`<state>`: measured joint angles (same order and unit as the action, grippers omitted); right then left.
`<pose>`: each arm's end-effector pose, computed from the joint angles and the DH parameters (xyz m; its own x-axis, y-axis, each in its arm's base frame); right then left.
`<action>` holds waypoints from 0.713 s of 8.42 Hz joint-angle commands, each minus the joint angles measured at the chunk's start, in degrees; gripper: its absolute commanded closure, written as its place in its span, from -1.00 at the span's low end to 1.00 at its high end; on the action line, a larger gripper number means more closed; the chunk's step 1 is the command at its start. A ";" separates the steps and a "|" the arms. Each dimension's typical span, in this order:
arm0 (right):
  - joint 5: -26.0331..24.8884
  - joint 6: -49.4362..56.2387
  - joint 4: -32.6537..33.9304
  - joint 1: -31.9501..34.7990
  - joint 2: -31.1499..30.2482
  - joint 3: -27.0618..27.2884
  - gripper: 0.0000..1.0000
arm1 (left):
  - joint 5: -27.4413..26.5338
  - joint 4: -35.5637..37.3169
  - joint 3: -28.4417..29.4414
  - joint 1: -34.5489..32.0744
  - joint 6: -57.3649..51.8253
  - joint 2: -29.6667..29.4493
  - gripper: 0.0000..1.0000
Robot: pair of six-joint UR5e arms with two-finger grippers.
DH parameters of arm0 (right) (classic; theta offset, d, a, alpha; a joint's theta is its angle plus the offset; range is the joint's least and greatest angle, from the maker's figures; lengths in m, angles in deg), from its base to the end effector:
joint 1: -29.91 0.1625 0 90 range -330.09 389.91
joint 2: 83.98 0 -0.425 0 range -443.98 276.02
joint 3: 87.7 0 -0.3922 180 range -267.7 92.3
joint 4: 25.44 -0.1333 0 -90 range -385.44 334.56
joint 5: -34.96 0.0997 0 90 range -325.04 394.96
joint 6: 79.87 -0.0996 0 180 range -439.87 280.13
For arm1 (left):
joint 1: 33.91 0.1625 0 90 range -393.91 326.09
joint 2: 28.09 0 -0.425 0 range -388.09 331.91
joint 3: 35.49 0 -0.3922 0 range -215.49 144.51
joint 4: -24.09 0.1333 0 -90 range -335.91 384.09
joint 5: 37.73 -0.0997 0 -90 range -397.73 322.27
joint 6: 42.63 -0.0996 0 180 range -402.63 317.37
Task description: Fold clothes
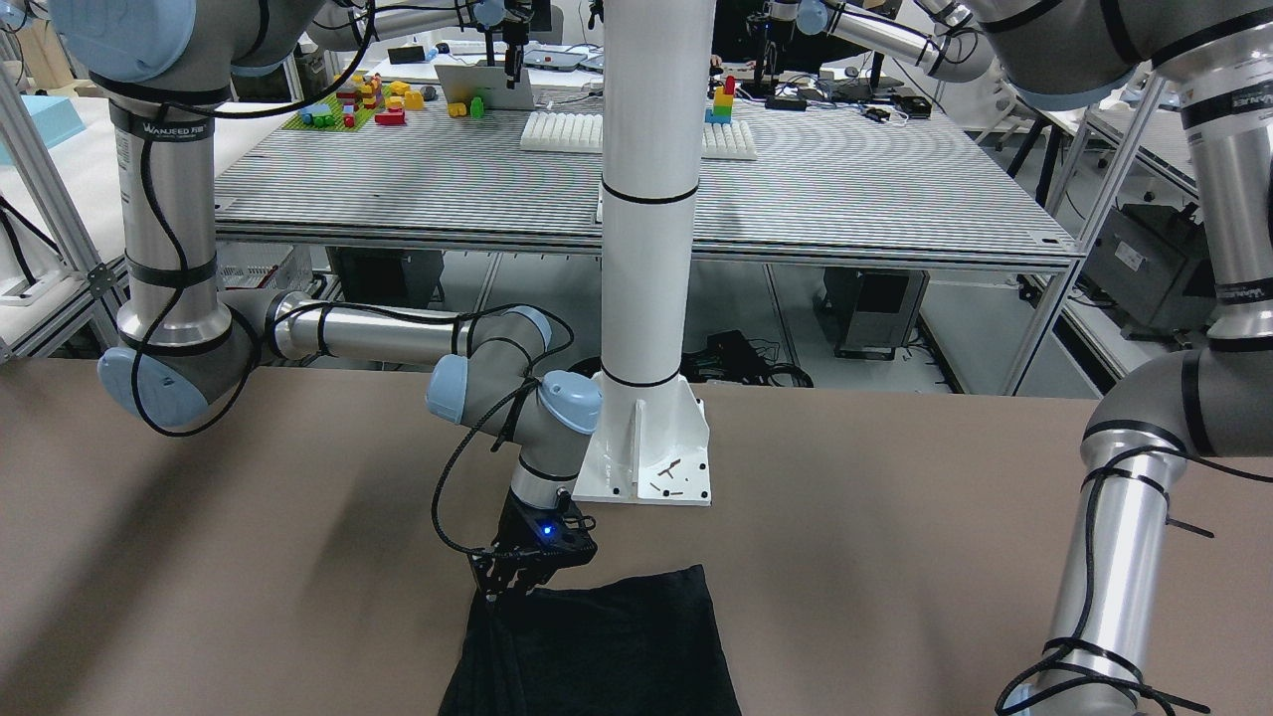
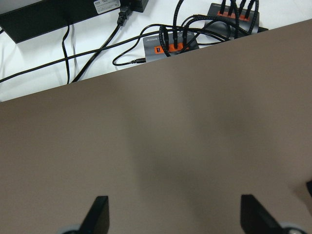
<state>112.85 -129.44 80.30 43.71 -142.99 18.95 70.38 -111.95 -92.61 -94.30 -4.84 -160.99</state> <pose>-0.5645 -0.2974 0.2670 0.8487 -0.4445 0.2867 0.2752 0.8340 0.4783 0.3111 -0.7545 0.3757 0.7214 0.2509 -0.6455 0.2103 0.8088 0.5493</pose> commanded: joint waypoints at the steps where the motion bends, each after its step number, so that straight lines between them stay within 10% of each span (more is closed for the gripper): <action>1: -0.37 0.00 -0.02 -0.18 -0.67 0.05 0.16 | 0.00 -0.02 0.00 0.00 0.00 0.01 -0.90; 6: -1.95 0.00 -0.02 -2.03 -1.29 -0.21 0.15 | 0.00 -0.02 0.00 0.00 0.00 0.09 -0.90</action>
<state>111.49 -129.44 80.29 42.16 -144.32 18.81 70.37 -111.96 -92.61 -94.28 -4.84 -160.97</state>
